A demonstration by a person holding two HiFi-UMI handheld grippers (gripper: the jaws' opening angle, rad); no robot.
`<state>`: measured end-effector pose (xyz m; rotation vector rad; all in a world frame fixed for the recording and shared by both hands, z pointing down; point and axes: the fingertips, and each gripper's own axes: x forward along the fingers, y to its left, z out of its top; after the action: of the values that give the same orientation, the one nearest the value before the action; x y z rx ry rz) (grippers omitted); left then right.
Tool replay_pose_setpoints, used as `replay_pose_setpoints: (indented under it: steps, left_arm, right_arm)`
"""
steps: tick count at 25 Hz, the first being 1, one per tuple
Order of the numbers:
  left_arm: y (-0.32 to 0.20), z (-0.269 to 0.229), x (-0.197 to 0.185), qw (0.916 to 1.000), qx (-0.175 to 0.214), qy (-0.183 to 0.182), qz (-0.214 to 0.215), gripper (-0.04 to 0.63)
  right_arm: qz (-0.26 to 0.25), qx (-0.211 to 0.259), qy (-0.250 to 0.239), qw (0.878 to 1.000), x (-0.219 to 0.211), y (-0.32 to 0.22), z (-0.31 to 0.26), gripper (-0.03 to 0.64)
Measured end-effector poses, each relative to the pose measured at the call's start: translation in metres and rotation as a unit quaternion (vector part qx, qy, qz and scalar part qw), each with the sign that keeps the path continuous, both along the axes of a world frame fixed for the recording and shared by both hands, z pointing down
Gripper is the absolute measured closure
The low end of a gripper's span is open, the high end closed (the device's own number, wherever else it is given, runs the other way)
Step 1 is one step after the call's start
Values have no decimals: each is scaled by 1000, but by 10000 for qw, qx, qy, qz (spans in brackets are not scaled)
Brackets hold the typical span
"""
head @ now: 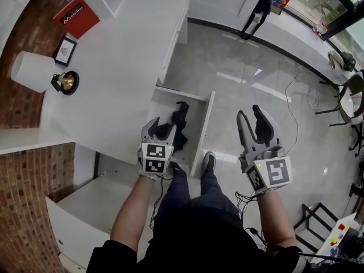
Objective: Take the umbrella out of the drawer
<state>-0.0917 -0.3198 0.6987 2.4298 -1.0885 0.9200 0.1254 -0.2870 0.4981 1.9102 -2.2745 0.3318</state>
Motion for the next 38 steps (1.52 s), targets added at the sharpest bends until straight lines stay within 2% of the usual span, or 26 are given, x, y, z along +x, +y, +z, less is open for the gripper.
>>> replay_pose_setpoints:
  steps: [5,7,18,22,29,32,36,38]
  left_arm:
    - [5,64,5,9978,-310,-437,382,371]
    - [9,88,4,9955,-577,-601,462,371]
    - [26,189,2,9821,-1364,-1116,663,363]
    - [34,216,4,9751,-1654,-1237,801,339]
    - [35,256,-3,9647,-2266,-1254,470,301]
    - [43,269,-1,9559,-2624,-1237,469,299]
    - [42,275,-2,9507,-2664,-1506,496,299]
    - [45,272,-1,9501,-2647,-1563,529,326]
  right_arm:
    - [55,-243,25,9997,2,-1,21,449]
    - [86,-318,27,9995,4,-1,27,449]
    - [80,-860,98,9962,11,7,67,449]
    - [-2,-908,88,9958,9,5,76,449]
    - [-9,-1144,-64,9934,9,12,101,451]
    - [7,-1215,-75,9926,10,17,107,454]
    - [-4,-1225,-137,9924,14,19,108,460]
    - [-16,-1227,-151,9923,15,20,106,462]
